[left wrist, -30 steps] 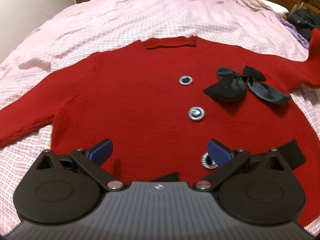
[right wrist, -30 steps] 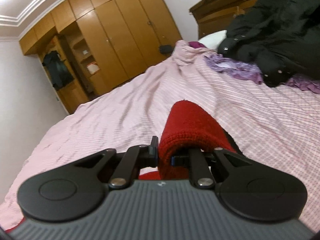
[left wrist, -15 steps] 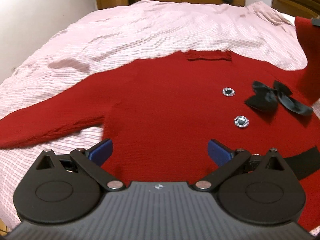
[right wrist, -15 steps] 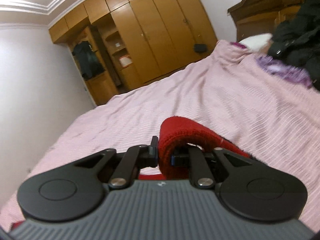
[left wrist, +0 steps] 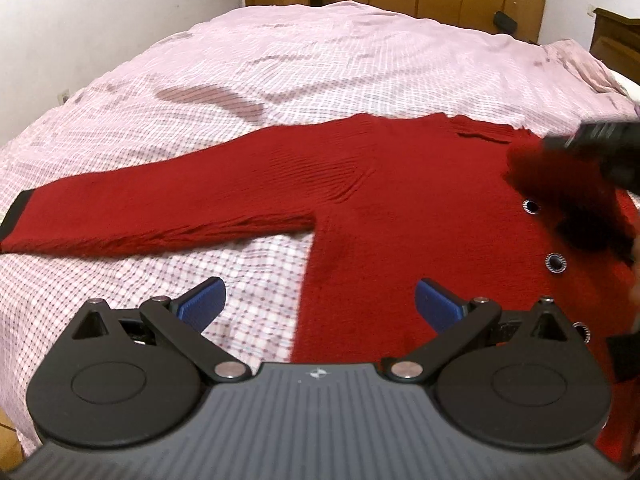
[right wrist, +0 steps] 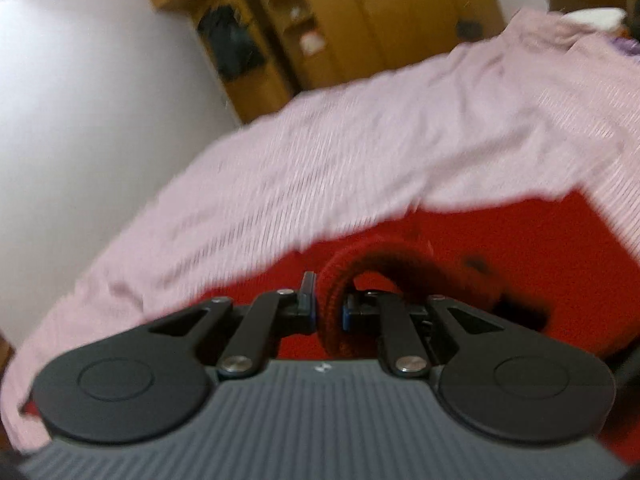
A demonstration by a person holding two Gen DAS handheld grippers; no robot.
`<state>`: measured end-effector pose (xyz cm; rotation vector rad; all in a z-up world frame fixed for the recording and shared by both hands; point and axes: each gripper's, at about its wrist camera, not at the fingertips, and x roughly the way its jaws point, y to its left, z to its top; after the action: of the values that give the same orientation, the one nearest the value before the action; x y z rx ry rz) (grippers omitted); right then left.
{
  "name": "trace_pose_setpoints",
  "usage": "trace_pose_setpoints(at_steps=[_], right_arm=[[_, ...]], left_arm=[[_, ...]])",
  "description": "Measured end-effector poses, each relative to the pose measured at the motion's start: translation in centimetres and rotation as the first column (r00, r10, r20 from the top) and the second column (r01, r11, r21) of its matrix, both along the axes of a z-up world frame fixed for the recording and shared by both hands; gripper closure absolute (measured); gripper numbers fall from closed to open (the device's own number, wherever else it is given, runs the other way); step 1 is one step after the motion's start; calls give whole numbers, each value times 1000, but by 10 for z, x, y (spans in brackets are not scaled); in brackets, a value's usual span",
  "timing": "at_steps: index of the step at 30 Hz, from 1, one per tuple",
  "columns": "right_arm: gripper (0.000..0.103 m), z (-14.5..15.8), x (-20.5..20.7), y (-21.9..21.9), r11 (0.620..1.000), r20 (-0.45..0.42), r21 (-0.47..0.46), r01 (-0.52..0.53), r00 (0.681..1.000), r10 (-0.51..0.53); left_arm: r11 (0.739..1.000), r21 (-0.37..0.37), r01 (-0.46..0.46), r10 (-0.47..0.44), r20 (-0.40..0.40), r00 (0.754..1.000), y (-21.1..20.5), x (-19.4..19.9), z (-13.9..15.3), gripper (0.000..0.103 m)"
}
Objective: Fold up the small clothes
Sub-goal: 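Lift the sleeve with the right tool and fold it across the cardigan body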
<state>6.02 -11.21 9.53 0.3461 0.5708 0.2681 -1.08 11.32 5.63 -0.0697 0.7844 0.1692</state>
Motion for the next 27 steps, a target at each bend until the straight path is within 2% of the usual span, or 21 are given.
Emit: trace_pose_setpoints(at_steps=[4, 6, 9, 11, 13, 18, 21, 23, 27], right_arm=[[86, -22, -8, 18, 999, -78, -25, -33, 996, 31], [82, -27, -6, 15, 999, -109, -3, -40, 993, 40], [65, -23, -6, 7, 996, -132, 63, -57, 989, 65], [45, -19, -9, 4, 993, -138, 91, -74, 987, 86], [34, -12, -19, 1, 991, -126, 103, -90, 987, 102], [34, -3, -47, -13, 987, -133, 132, -87, 986, 105], [34, -5, -65, -36, 987, -136, 155, -29, 989, 51], [34, -6, -77, -54, 987, -137, 158, 17, 991, 5], [34, -2, -91, -88, 990, -128, 88, 112, 987, -100]], left_arm=[[1000, -19, -16, 16, -8, 1000, 9, -1, -5, 0], [999, -29, -20, 19, -9, 1000, 11, -1, -6, 0], [999, -37, -20, 20, -7, 1000, 11, -2, -6, 0], [999, -39, -14, 14, -1, 1000, 9, -1, -3, 0], [1000, -31, -2, 2, 10, 1000, 4, 0, 2, 0], [999, -18, 44, -43, 42, 998, -13, 6, 19, 0], [996, -46, 81, -78, 58, 995, -27, 14, 27, 0], [993, -36, 111, -109, 66, 992, -39, 20, 32, 0], [982, -4, 190, -189, 79, 979, -73, 34, 38, 0]])
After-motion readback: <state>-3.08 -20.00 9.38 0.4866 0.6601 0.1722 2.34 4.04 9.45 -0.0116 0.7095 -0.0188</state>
